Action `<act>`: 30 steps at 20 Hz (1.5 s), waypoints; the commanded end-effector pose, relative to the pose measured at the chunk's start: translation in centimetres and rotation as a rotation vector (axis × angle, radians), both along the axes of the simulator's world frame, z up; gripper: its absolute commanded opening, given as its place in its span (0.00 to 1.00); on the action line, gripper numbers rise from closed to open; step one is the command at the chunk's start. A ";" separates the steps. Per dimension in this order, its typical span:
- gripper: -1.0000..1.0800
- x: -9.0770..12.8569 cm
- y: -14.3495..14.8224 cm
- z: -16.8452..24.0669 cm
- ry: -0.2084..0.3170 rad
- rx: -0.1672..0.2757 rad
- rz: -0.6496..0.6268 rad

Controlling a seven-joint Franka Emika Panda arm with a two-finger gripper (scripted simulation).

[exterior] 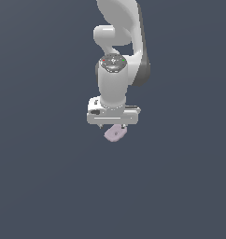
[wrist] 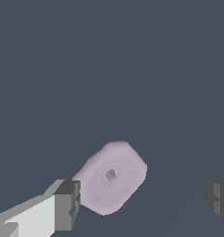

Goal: Pick up the object and move it to a goal position.

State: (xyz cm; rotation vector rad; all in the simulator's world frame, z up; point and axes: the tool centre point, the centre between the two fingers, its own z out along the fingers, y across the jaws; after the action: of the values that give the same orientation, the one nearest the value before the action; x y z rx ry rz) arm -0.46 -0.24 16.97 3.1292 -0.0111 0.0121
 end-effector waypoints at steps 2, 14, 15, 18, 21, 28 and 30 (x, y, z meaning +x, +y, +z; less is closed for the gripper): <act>0.96 0.0 0.0 0.0 0.000 0.000 0.000; 0.62 0.0 0.4 0.0 -0.002 0.001 0.008; 0.62 0.1 0.7 0.1 -0.004 0.002 0.014; 0.62 0.1 1.4 0.1 -0.009 0.004 0.030; 0.62 0.1 1.4 0.1 -0.009 0.004 0.031; 0.62 0.3 1.4 -0.2 0.007 0.003 0.004; 0.62 0.4 1.4 -0.3 0.019 0.003 -0.015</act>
State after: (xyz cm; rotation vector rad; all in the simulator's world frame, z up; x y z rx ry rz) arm -0.17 1.20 16.77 3.1322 -0.0150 -0.0050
